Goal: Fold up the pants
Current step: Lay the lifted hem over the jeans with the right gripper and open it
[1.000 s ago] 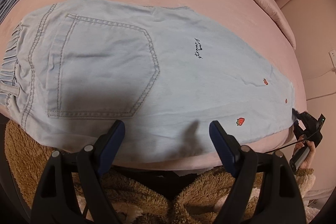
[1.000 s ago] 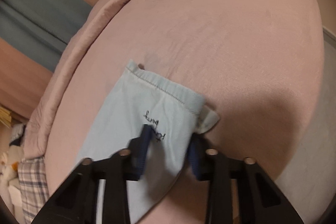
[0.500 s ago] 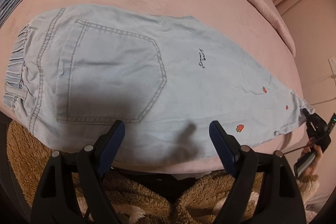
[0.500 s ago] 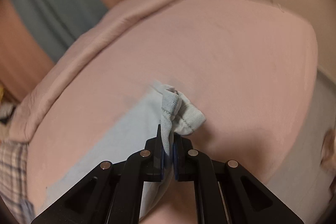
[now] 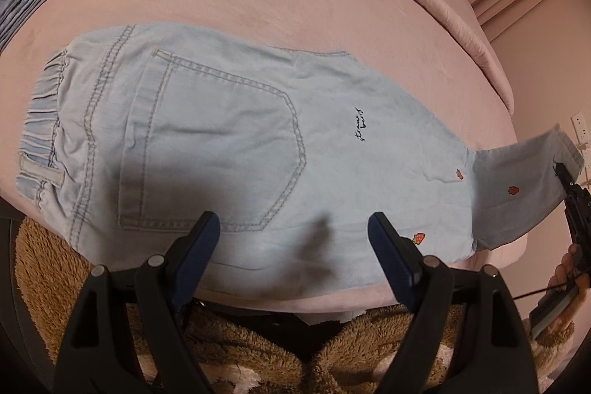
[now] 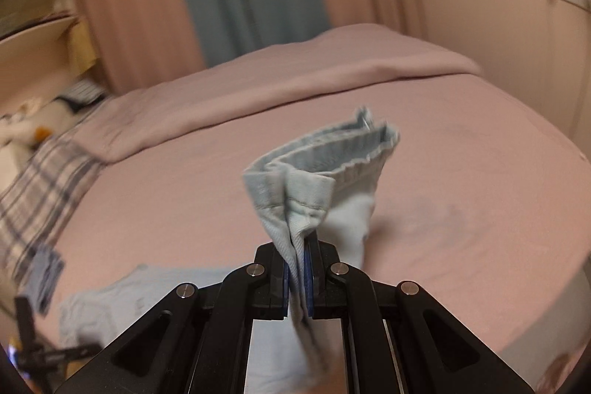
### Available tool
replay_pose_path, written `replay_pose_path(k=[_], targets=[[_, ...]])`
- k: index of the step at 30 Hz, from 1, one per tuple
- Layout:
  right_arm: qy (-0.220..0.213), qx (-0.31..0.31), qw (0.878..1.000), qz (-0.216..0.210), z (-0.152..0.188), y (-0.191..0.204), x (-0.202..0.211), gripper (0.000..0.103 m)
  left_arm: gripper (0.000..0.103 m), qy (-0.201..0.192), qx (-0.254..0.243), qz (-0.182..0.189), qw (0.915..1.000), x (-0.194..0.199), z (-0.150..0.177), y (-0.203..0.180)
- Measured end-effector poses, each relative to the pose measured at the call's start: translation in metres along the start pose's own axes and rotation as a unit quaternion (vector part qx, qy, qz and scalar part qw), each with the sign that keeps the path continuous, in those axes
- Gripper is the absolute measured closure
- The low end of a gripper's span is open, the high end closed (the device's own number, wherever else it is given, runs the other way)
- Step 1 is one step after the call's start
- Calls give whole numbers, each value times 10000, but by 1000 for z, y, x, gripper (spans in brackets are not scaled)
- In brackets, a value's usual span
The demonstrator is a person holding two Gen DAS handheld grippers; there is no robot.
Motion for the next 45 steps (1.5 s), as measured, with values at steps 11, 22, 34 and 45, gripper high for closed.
replay_pose_path(k=[11, 22, 34, 45], targets=[[1095, 868, 9890, -486, 33, 70, -64, 95, 20, -36, 32, 21, 10000, 5, 5, 8], [2295, 1061, 9670, -303, 86, 78, -121, 95, 20, -15, 77, 15, 10000, 6, 5, 11], [2315, 1117, 9663, -157, 91, 80, -125, 95, 20, 40, 105, -14, 9999, -2, 2, 10], [2242, 1223, 9661, -375, 77, 93, -93, 55, 15, 54, 130, 179, 9997, -6, 1, 14]])
Point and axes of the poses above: each gripper's, at about its wrist camera, not at the fingertips, and x roughly against the way its jaws point, y to its left, z to its underside, the point moved 6 cm from there along -x, roughly the way its jaws point, and after that the axes turned 15 degrees about y, right-handed, at the moved point
